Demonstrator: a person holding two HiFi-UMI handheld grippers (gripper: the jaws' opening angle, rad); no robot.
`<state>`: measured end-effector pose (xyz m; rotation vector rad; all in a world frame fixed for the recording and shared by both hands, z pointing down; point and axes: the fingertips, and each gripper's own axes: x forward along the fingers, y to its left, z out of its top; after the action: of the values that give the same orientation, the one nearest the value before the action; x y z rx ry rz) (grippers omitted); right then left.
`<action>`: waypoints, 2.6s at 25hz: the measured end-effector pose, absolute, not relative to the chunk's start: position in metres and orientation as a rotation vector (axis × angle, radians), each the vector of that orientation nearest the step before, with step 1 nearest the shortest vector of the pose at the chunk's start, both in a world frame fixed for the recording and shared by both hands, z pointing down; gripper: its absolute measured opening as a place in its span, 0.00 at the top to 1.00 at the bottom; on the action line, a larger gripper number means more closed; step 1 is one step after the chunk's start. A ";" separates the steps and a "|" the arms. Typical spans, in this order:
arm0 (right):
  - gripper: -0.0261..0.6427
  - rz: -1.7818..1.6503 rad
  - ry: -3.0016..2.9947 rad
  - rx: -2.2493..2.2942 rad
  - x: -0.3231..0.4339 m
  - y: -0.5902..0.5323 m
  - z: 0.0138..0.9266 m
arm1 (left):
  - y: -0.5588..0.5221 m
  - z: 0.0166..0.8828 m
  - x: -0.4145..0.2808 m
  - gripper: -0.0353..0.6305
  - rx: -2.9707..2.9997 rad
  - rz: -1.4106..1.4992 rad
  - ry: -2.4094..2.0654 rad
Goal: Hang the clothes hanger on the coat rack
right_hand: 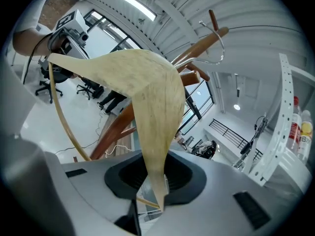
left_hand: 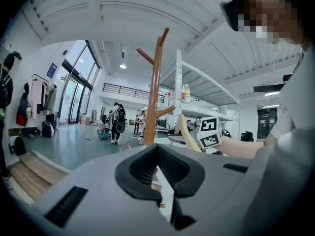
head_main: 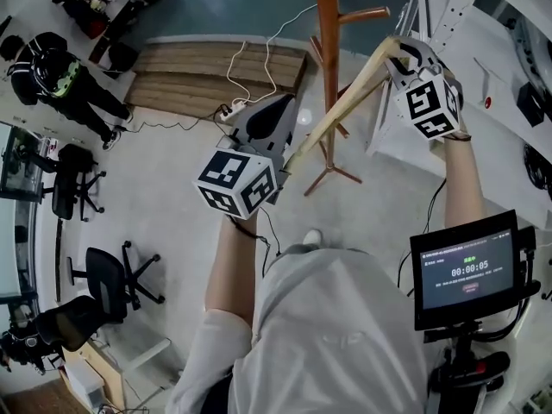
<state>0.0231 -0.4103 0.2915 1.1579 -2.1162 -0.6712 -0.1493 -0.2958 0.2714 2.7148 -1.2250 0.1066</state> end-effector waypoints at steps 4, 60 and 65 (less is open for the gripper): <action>0.83 -0.625 -2.131 1.149 0.014 -0.429 0.311 | -0.307 0.286 -0.155 0.94 2.701 0.103 -1.217; 0.73 -0.571 -2.225 1.089 -0.013 -0.409 0.341 | -0.279 0.293 -0.205 0.94 2.629 0.091 -1.369; 0.73 -0.637 -2.267 1.087 -0.013 -0.389 0.324 | -0.266 0.288 -0.192 0.94 2.662 0.092 -1.334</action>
<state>-0.0132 -0.3894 0.3240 1.0868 -2.2671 -0.6369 -0.1922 -0.2659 0.2881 2.6618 -1.3344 0.0916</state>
